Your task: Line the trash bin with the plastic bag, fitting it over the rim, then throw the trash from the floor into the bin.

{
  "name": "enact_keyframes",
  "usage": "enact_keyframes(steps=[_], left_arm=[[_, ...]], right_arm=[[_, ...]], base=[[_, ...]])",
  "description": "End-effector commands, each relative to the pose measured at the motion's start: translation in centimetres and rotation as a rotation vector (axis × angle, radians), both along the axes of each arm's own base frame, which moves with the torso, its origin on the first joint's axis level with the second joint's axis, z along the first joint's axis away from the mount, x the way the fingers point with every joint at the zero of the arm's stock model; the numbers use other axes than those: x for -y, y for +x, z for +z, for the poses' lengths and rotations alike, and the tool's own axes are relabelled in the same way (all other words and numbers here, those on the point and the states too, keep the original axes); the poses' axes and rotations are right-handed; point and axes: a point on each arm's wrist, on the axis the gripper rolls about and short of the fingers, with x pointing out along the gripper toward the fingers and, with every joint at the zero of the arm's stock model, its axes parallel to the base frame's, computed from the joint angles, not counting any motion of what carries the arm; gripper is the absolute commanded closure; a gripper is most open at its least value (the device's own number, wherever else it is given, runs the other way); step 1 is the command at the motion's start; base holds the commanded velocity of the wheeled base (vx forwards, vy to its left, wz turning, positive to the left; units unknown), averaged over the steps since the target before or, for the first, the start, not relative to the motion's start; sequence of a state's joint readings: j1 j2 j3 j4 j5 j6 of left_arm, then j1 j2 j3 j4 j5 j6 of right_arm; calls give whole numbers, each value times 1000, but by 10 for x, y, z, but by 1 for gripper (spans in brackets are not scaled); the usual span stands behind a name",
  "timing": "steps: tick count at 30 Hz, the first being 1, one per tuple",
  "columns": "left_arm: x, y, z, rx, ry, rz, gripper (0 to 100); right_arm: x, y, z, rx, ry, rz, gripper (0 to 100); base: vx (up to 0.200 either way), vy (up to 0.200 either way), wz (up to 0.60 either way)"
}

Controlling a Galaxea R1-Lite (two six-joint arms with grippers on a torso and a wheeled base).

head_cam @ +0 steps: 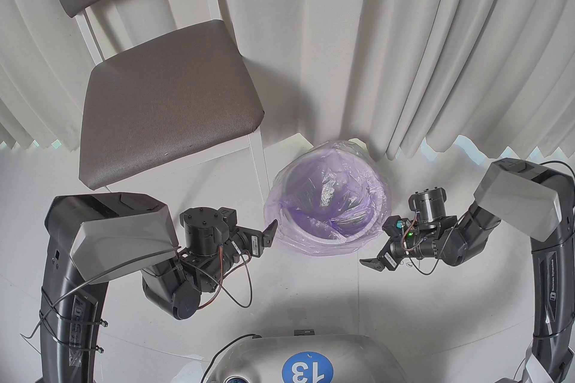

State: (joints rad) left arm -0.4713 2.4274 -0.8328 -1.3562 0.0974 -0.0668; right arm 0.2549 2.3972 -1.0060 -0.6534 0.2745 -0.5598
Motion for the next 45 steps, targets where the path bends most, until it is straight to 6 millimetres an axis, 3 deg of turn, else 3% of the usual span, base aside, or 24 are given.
enact_keyframes(steps=[1, 7, 12, 19, 33, 37, 45], left_arm=[[1, -1, -1, -2, 2, -2, 0], [1, -1, -1, -1, 0, -2, 0], [0, -1, 0, 0, -1, -2, 0], [0, -1, -1, 0, -1, -2, 0], [-1, 0, -5, 0, -1, 3, 0], [-1, 1, -6, 1, 1, 2, 0], [1, 2, -9, -3, 4, 5, 0]], right_arm=[[24, -10, 30, 38, 15, -8, 0], [39, -6, 41, 72, 21, -47, 0], [53, 14, 50, 131, 33, -95, 0], [58, 46, 33, 141, 74, -152, 0], [48, 101, -24, 153, 116, -205, 0], [45, 107, -34, 141, 124, -216, 0], [50, 104, -36, 125, 116, -225, 0]], base=[[0, 0, 0], [0, 0, 0], [0, 0, 0], [0, 0, 0], [0, 0, 0], [0, 0, 0], [0, 0, 0]])
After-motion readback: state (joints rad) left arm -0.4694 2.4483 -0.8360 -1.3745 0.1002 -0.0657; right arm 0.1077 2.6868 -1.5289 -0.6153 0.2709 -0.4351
